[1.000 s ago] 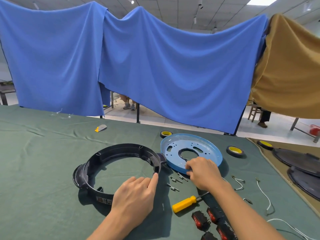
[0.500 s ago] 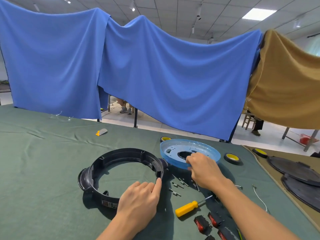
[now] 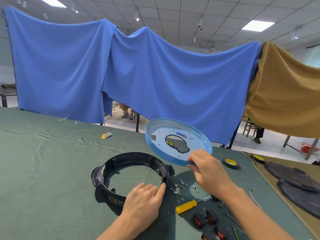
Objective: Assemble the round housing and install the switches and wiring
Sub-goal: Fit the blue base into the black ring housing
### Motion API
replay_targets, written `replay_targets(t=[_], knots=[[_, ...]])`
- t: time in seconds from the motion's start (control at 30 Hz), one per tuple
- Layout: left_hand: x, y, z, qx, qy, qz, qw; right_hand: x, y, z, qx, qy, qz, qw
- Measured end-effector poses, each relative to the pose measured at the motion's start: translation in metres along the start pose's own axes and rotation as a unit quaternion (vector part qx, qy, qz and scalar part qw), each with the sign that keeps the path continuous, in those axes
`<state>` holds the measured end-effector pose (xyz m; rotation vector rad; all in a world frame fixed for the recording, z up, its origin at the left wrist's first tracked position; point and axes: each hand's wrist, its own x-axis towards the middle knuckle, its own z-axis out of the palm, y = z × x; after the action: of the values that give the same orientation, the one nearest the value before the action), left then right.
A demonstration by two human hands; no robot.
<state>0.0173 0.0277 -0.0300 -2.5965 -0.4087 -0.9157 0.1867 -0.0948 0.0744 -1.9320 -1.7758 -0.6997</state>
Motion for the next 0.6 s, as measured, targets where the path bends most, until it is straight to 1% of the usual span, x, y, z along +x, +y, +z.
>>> replay_targets(t=[0.17, 0.3, 0.37, 0.4, 0.47, 0.53, 0.6], knots=[[-0.009, -0.002, -0.008, 0.008, 0.024, 0.02, 0.999, -0.007, -0.021, 0.006, 0.013, 0.021, -0.036, 0.999], [-0.02, -0.015, -0.017, -0.005, 0.033, -0.033, 0.999, -0.01, -0.031, 0.009, 0.043, 0.032, -0.028, 0.998], [-0.025, -0.023, -0.02, -0.025, 0.043, -0.07, 0.996, -0.012, -0.036, 0.009, 0.103, 0.05, -0.002, 0.993], [-0.027, -0.027, -0.022, -0.038, 0.042, -0.087, 0.995, -0.011, -0.039, 0.007, 0.146, 0.073, 0.028, 0.986], [-0.028, -0.032, -0.027, -0.059, 0.03, -0.118, 0.991, -0.011, -0.044, 0.002, 0.248, 0.125, 0.109, 0.954], [-0.028, -0.034, -0.029, -0.078, 0.021, -0.129, 0.988, -0.01, -0.047, -0.005, 0.357, 0.14, 0.184, 0.905], [-0.028, -0.032, -0.029, -0.095, 0.016, -0.116, 0.989, -0.01, -0.048, -0.012, 0.451, 0.156, 0.229, 0.849]])
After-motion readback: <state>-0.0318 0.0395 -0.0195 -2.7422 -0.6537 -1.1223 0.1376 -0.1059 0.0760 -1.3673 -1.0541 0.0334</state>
